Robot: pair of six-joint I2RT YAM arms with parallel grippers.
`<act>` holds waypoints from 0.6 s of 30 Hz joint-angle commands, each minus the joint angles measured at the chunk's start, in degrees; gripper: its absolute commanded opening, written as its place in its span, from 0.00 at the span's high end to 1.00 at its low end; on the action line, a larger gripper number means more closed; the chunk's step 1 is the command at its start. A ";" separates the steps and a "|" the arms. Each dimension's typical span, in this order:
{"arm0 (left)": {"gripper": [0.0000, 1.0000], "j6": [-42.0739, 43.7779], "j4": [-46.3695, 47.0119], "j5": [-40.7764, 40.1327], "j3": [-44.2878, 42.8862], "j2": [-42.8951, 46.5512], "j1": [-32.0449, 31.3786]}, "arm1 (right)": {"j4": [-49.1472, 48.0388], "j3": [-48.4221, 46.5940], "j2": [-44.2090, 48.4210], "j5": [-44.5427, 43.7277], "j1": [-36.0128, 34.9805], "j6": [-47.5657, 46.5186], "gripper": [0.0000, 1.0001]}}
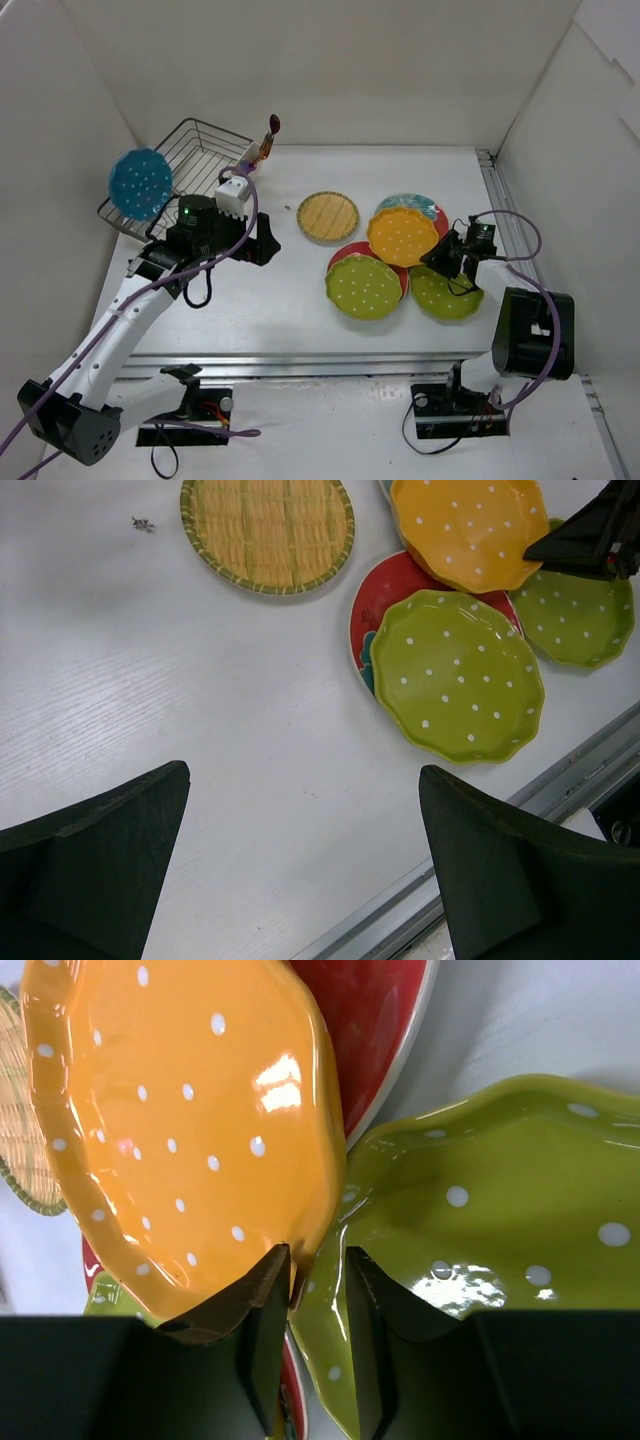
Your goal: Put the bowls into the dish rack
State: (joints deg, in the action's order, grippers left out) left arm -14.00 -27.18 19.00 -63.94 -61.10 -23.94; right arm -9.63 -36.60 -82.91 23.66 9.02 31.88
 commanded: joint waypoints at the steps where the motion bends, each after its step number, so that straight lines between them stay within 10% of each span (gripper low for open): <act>1: 0.06 1.52 1.78 -0.02 -0.74 -0.95 0.13 | -2.68 -2.69 0.74 -1.16 0.30 0.29 0.75; 7: 0.06 1.34 1.78 0.16 -0.48 -1.04 0.13 | -1.89 -2.08 2.84 -0.19 0.30 0.20 0.99; 18: 0.06 0.99 1.87 1.12 -0.66 -2.62 0.13 | 2.86 -1.28 8.91 -3.62 1.00 -2.35 1.00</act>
State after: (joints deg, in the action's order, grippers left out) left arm -13.65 -27.24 19.44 -63.88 -63.48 -23.94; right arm -4.54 -36.95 -76.99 18.48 9.80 30.74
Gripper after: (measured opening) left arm 0.937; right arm 0.064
